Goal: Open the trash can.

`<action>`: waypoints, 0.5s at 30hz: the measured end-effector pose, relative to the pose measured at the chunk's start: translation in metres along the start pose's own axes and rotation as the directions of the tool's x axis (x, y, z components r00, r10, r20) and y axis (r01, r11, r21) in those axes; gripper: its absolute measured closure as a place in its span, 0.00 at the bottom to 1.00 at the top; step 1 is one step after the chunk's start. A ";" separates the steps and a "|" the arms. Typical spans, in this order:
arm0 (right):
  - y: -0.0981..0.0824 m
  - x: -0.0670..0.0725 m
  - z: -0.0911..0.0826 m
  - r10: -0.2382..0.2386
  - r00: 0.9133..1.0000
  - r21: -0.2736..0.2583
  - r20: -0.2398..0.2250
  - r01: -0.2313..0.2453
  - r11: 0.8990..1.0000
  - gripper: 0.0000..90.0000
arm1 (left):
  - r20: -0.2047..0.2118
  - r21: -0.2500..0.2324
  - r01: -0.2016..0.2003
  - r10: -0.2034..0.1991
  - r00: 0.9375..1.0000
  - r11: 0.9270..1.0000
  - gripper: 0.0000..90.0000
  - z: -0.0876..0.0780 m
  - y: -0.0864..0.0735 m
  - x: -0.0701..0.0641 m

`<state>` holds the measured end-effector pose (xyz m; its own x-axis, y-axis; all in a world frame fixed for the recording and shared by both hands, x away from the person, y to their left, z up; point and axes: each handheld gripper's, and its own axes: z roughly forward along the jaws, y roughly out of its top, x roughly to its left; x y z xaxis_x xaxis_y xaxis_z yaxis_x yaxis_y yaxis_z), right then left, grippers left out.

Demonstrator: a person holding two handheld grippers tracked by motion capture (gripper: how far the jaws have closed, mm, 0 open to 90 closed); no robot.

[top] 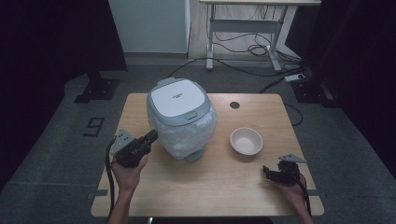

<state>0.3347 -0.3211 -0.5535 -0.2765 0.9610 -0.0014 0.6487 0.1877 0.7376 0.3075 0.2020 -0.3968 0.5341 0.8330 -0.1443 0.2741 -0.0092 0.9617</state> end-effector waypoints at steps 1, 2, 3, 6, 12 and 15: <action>0.000 0.000 0.000 0.000 1.000 0.000 0.000 0.000 1.000 0.17 | 0.003 0.000 -0.003 0.003 1.000 1.000 0.95 0.001 0.002 0.000; 0.000 0.000 0.000 0.000 1.000 0.000 0.000 0.000 1.000 0.17 | 0.006 -0.001 -0.006 0.006 1.000 1.000 0.96 0.002 0.004 -0.001; 0.000 0.000 0.000 0.000 1.000 0.000 0.000 0.000 1.000 0.17 | 0.010 -0.002 -0.007 0.007 1.000 1.000 0.96 0.003 0.006 -0.002; 0.000 0.000 0.000 0.000 1.000 0.000 0.000 0.000 1.000 0.17 | 0.016 -0.002 -0.012 0.012 1.000 1.000 0.98 0.005 0.009 -0.002; 0.000 0.000 0.000 0.000 1.000 0.000 0.000 0.000 1.000 0.17 | 0.028 -0.003 -0.030 0.030 0.999 1.000 1.00 0.009 0.019 -0.006; 0.000 0.000 0.000 0.000 1.000 0.000 0.000 0.000 1.000 0.17 | 0.030 -0.005 -0.035 0.035 0.999 0.999 1.00 0.010 0.022 -0.007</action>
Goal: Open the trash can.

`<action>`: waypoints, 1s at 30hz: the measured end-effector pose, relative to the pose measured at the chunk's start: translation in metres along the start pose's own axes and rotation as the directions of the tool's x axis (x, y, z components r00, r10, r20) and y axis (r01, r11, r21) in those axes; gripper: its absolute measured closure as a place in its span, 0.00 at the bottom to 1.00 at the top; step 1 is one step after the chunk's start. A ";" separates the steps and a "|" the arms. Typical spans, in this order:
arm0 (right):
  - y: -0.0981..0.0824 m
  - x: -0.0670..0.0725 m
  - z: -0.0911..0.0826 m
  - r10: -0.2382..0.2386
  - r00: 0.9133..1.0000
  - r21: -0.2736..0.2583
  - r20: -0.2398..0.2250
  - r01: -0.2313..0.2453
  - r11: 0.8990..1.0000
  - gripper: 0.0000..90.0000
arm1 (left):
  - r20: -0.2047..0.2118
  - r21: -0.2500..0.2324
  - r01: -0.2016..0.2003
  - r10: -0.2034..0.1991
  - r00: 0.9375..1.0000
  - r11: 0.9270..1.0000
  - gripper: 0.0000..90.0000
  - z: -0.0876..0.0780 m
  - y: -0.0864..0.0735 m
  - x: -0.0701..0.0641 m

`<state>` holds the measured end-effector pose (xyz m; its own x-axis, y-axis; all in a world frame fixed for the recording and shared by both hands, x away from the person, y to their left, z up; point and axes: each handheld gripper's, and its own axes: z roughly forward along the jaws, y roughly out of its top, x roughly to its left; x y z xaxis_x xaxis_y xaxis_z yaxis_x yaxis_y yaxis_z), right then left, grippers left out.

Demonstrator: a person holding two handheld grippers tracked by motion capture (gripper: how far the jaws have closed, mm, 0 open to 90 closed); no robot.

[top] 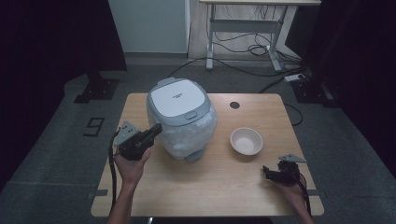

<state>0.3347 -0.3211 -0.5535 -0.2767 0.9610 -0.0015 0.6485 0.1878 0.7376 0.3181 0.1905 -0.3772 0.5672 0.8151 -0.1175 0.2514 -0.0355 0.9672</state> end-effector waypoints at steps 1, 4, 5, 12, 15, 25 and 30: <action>0.000 0.000 0.000 0.000 1.000 0.000 0.000 0.000 1.000 0.17 | 0.002 0.000 -0.001 0.001 1.000 1.000 1.00 0.001 0.001 -0.001; 0.000 0.000 0.000 0.000 1.000 0.000 0.000 0.000 1.000 0.17 | 0.005 0.000 -0.011 0.011 1.000 1.000 1.00 0.004 0.007 -0.003; 0.000 0.000 0.000 0.000 1.000 0.000 0.000 0.000 1.000 0.17 | 0.005 0.000 -0.011 0.011 1.000 1.000 1.00 0.004 0.007 -0.003; 0.000 0.000 0.000 0.001 1.000 0.000 0.000 -0.001 1.000 0.17 | 0.031 -0.001 -0.019 0.019 0.999 1.000 1.00 0.011 0.017 -0.007; 0.000 0.000 0.000 0.001 1.000 0.000 0.000 -0.001 1.000 0.17 | 0.043 0.001 -0.019 0.019 0.999 1.000 1.00 0.014 0.021 -0.008; 0.000 0.000 0.000 0.002 1.000 -0.001 0.002 -0.002 1.000 0.17 | 0.070 0.009 -0.032 0.031 0.997 0.999 1.00 0.023 0.030 -0.012; 0.000 0.000 0.000 0.002 1.000 -0.001 0.002 -0.002 1.000 0.17 | 0.079 0.014 -0.037 0.036 0.996 0.999 1.00 0.027 0.032 -0.015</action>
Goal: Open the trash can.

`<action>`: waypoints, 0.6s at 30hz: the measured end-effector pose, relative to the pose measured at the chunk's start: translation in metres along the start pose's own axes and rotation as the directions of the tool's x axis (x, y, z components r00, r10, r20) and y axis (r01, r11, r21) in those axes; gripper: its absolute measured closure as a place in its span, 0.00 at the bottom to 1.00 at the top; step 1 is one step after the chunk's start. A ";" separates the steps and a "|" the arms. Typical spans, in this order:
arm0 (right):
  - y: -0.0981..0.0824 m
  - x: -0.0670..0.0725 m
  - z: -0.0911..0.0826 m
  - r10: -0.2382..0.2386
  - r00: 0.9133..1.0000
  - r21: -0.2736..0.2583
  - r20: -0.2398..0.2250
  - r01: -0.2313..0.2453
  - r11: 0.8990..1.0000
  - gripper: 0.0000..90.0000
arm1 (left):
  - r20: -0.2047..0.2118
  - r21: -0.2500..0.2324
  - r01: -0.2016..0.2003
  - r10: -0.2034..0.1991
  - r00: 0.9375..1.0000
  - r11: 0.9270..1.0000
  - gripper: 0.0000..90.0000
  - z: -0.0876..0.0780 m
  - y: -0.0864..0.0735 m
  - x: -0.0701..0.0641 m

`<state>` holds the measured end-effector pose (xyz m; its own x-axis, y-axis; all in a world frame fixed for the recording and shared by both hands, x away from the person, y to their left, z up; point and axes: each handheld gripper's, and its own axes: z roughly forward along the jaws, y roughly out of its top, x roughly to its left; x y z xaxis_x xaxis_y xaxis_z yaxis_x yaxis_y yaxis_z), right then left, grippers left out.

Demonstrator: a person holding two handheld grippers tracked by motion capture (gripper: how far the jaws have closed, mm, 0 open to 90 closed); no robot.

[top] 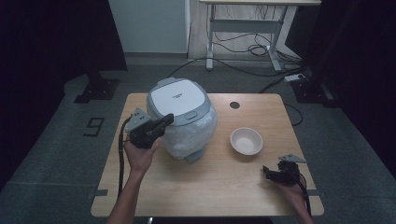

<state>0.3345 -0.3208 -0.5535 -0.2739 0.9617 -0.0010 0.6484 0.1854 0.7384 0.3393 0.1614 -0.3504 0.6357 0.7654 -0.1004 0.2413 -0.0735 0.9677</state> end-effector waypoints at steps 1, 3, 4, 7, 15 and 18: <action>0.000 0.000 0.000 0.000 1.000 0.000 0.000 0.000 1.000 0.17 | 0.003 0.002 -0.002 0.002 1.000 1.000 1.00 0.002 0.001 -0.001; 0.000 0.000 0.000 0.000 1.000 0.000 0.000 0.000 1.000 0.17 | 0.006 0.006 -0.003 0.003 1.000 1.000 1.00 0.004 0.001 -0.002; 0.000 0.000 0.000 0.001 1.000 -0.001 0.000 -0.001 1.000 0.17 | 0.010 0.007 -0.005 0.005 1.000 1.000 1.00 0.007 0.003 -0.003; 0.000 0.000 0.000 0.002 1.000 -0.001 0.000 -0.002 1.000 0.17 | 0.013 0.010 -0.005 0.005 1.000 1.000 1.00 0.010 0.004 -0.004; 0.000 0.000 0.000 0.002 1.000 -0.001 0.000 -0.002 1.000 0.17 | 0.027 0.024 -0.006 0.005 1.000 1.000 1.00 0.025 0.007 -0.009; 0.000 0.000 0.000 0.002 1.000 -0.001 0.000 -0.002 1.000 0.17 | 0.032 0.034 -0.011 0.010 0.999 0.999 1.00 0.031 0.008 -0.011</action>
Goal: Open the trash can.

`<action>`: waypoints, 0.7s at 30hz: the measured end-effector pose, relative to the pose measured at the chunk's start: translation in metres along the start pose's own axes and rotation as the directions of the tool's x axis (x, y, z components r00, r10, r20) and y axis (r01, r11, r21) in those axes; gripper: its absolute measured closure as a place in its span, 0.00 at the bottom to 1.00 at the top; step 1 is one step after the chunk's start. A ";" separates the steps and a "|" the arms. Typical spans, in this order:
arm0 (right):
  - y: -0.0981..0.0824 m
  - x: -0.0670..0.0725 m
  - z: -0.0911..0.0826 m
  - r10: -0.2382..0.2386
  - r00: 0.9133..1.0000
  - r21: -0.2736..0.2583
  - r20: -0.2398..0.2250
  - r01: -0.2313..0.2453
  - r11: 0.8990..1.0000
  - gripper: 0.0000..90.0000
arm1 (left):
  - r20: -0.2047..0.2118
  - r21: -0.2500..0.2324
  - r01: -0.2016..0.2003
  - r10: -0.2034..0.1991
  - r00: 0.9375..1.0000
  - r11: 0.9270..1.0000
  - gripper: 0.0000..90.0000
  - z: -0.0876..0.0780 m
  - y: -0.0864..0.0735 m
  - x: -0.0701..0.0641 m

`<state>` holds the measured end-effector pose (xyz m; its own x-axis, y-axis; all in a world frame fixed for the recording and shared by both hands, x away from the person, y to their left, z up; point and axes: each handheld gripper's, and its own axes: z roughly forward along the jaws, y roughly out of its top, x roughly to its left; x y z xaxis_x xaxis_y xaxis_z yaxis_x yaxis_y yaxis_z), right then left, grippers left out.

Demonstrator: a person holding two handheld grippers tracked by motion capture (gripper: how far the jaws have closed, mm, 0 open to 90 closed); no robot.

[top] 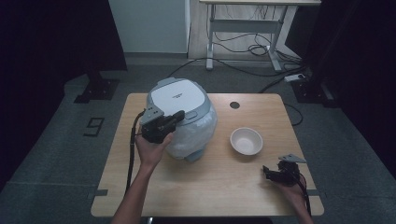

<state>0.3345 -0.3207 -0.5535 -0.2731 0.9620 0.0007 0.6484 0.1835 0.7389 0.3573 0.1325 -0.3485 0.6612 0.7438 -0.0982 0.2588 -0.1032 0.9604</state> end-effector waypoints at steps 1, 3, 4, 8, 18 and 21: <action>0.000 0.000 0.000 0.000 1.000 0.000 0.000 0.000 1.000 0.17 | 0.000 0.000 0.000 0.000 1.000 1.000 1.00 0.000 0.000 0.000; 0.000 0.000 0.000 -0.001 1.000 0.001 0.000 0.001 1.000 0.17 | 0.003 0.008 -0.004 0.004 1.000 1.000 1.00 0.004 0.001 -0.002; 0.000 0.000 0.000 0.000 1.000 0.001 0.000 0.001 1.000 0.17 | 0.005 0.014 -0.006 0.006 1.000 1.000 1.00 0.007 0.001 -0.002; 0.000 0.000 0.000 0.000 1.000 0.001 0.000 0.000 1.000 0.17 | 0.006 0.024 -0.005 0.005 1.000 1.000 1.00 0.012 0.002 -0.003; 0.000 0.000 0.000 0.000 1.000 0.001 0.000 0.000 1.000 0.17 | 0.010 0.044 -0.002 0.002 1.000 0.999 1.00 0.023 0.003 -0.004; 0.000 0.000 0.000 0.000 1.000 0.001 0.000 0.000 1.000 0.17 | 0.010 0.045 0.001 -0.002 1.000 0.999 1.00 0.026 0.003 -0.005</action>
<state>0.3344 -0.3208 -0.5534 -0.2734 0.9619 0.0008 0.6492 0.1839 0.7380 0.3735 0.1114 -0.3516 0.6675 0.7375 -0.1025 0.2913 -0.1319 0.9475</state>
